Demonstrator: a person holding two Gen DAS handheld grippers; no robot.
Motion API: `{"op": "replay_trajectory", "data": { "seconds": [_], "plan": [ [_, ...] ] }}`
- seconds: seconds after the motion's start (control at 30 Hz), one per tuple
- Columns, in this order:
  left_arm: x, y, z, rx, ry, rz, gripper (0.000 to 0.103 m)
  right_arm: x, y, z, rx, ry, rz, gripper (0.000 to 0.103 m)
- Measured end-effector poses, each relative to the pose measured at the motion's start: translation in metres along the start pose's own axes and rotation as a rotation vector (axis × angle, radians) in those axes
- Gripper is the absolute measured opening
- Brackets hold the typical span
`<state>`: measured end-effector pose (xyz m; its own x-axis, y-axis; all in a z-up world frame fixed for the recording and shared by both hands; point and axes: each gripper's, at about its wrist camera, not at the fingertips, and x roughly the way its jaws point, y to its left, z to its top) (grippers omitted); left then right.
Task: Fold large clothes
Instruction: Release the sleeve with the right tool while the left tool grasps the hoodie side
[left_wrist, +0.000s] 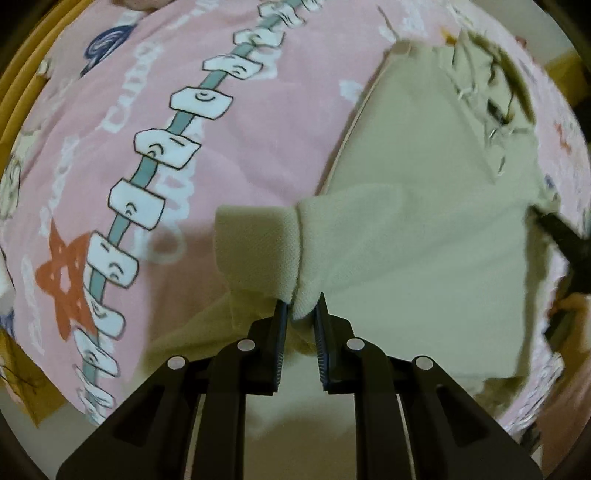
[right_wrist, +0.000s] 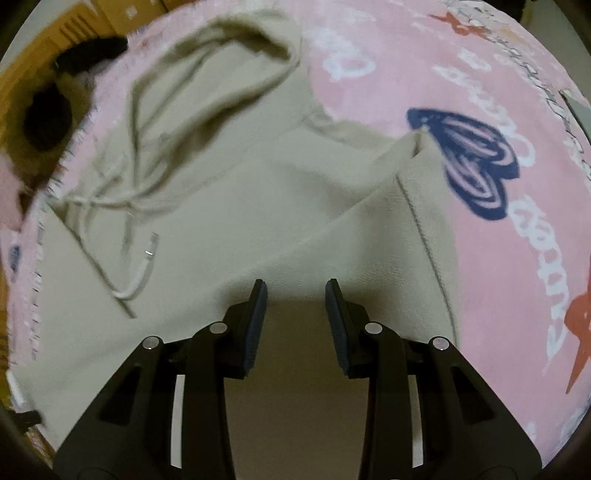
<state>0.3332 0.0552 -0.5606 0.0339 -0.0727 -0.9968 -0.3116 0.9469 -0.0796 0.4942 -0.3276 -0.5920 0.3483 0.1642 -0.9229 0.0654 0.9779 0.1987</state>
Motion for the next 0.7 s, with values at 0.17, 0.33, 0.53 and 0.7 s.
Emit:
{"op": "replay_trajectory", "data": {
  "seconds": [0.17,0.33,0.53,0.7],
  "plan": [
    [-0.017,-0.006,-0.005,0.075,-0.029,0.048,0.040,-0.063,-0.033,-0.034,0.065,-0.059,0.080,0.033],
    [-0.047,-0.007,-0.016,0.105,-0.050,0.057,0.043,-0.104,-0.053,-0.107,0.073,-0.020,0.160,0.033],
    [-0.067,-0.019,-0.027,0.071,-0.063,0.081,0.044,-0.102,-0.043,-0.188,-0.072,0.053,0.058,0.033],
    [-0.059,-0.064,-0.032,0.098,-0.056,0.092,0.046,-0.092,-0.038,-0.215,-0.297,0.010,-0.122,0.031]
  ]
}}
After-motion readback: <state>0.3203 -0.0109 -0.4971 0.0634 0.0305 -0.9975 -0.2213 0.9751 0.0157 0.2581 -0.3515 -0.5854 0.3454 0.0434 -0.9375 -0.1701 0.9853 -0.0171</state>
